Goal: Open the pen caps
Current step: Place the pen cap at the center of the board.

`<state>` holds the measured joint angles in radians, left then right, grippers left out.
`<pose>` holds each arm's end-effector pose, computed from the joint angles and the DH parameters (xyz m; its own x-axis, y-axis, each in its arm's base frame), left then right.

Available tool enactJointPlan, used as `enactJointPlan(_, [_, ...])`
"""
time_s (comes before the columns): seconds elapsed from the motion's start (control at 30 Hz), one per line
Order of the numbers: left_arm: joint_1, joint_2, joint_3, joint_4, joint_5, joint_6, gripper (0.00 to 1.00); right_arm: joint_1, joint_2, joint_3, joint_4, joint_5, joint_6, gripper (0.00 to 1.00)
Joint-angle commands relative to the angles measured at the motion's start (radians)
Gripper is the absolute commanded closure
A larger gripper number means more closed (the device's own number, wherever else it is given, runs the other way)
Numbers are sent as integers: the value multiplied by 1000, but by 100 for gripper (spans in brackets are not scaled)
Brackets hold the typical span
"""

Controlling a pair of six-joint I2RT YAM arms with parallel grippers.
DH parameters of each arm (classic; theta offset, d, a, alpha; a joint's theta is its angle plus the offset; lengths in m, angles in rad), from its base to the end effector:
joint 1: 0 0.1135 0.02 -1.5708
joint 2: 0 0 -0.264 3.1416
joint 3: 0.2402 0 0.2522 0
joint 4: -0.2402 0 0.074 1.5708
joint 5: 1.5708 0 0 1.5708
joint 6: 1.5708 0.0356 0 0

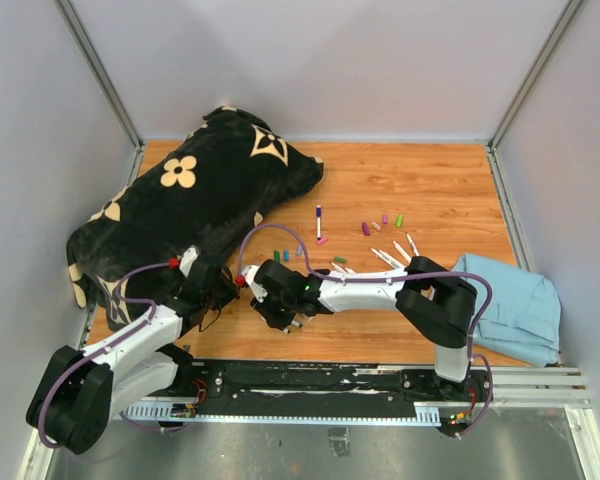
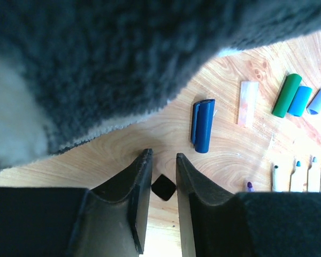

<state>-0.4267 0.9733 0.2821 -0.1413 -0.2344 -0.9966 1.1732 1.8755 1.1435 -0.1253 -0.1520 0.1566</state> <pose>0.1596 -0.0635 0.1415 -0.5842 -0.6315 -0.5098 -0.4240 0.7731 -0.4718 0.1472 0.3644 0.1637 -0.4373 -0.6431 -0.6286 -0.8925 0.3965 0.2152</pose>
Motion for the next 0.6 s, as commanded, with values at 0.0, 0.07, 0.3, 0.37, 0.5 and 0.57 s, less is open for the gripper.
enactJointPlan(0.0, [5,-4,-11,-4,-19,-6,67,14,25,18,-58,29,-19,76])
enactJointPlan(0.07, [5,-9,-11,-7,-19,-5,65,14,16,22,-60,23,-21,75])
enactJointPlan(0.3, [5,-29,-7,-23,-16,-2,62,14,-12,26,-66,16,-33,71])
enactJointPlan(0.37, [4,-42,-2,-31,-9,1,59,13,-17,27,-69,13,-37,71])
enactJointPlan(0.5, [5,-88,10,-59,3,9,51,13,-31,35,-75,18,-47,71])
enactJointPlan(0.57, [5,-119,13,-74,8,16,49,13,-39,35,-79,19,-53,70])
